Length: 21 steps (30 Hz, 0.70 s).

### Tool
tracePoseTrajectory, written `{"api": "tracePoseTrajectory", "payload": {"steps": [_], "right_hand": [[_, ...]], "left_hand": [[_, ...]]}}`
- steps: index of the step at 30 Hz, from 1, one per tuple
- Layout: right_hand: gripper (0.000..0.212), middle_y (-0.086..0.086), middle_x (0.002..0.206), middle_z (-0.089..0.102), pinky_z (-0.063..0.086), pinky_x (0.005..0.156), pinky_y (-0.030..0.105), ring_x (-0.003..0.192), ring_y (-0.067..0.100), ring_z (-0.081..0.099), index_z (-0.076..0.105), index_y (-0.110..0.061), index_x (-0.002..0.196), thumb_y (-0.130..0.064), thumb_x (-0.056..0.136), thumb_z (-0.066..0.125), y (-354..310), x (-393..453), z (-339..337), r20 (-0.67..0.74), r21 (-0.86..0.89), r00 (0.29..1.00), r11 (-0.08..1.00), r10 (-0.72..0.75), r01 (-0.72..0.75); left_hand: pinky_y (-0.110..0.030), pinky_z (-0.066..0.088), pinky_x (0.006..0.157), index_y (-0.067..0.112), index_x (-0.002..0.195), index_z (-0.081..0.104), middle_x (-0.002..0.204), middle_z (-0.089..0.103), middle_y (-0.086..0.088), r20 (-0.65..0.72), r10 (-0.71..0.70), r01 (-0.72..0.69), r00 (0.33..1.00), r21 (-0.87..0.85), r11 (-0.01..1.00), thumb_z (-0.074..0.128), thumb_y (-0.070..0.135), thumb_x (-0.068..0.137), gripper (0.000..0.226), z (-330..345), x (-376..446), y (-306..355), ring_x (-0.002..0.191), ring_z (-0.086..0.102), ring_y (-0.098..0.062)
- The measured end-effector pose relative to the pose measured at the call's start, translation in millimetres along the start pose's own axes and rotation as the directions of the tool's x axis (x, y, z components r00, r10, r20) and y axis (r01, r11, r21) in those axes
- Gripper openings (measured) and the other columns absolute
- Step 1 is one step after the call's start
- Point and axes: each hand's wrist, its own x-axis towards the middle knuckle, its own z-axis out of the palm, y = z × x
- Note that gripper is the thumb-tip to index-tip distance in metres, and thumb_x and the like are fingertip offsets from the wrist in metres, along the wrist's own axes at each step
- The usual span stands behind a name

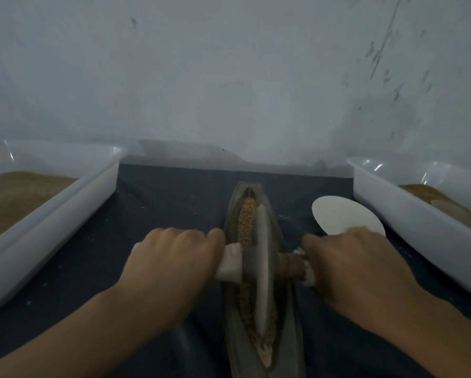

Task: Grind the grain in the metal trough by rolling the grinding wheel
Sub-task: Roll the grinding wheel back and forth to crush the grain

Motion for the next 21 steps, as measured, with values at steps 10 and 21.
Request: {"api": "tracePoseTrajectory", "payload": {"steps": [10, 21], "right_hand": [[0.018, 0.003, 0.083, 0.061, 0.030, 0.057, 0.034, 0.076, 0.029, 0.059, 0.038, -0.024, 0.082, -0.028, 0.083, 0.056, 20.7, 83.6, 47.5, 0.061, -0.029, 0.965, 0.967, 0.255, -0.254], [0.047, -0.007, 0.047, 0.029, 0.018, 0.039, 0.022, 0.037, 0.019, 0.035, 0.035, -0.023, 0.063, -0.022, 0.049, 0.080, -8.1, -5.7, -5.6, -0.054, -0.009, 0.998, 0.999, 0.043, -0.044]], "left_hand": [[-0.033, 0.029, 0.057, 0.022, 0.083, 0.031, 0.086, 0.063, 0.001, -0.010, -0.200, 0.200, 0.980, 0.101, 0.975, 0.058, 0.019, 0.084, 0.027, 40.9, 82.1, -20.8, 0.075, 0.062, -0.025], [-0.019, -0.001, 0.050, 0.023, 0.066, 0.032, 0.045, 0.039, 0.007, -0.043, -0.019, 0.020, 0.999, 0.036, 0.999, 0.087, 0.019, 0.029, 0.066, -4.6, 0.0, 1.5, 0.033, 0.026, -0.015]]}}
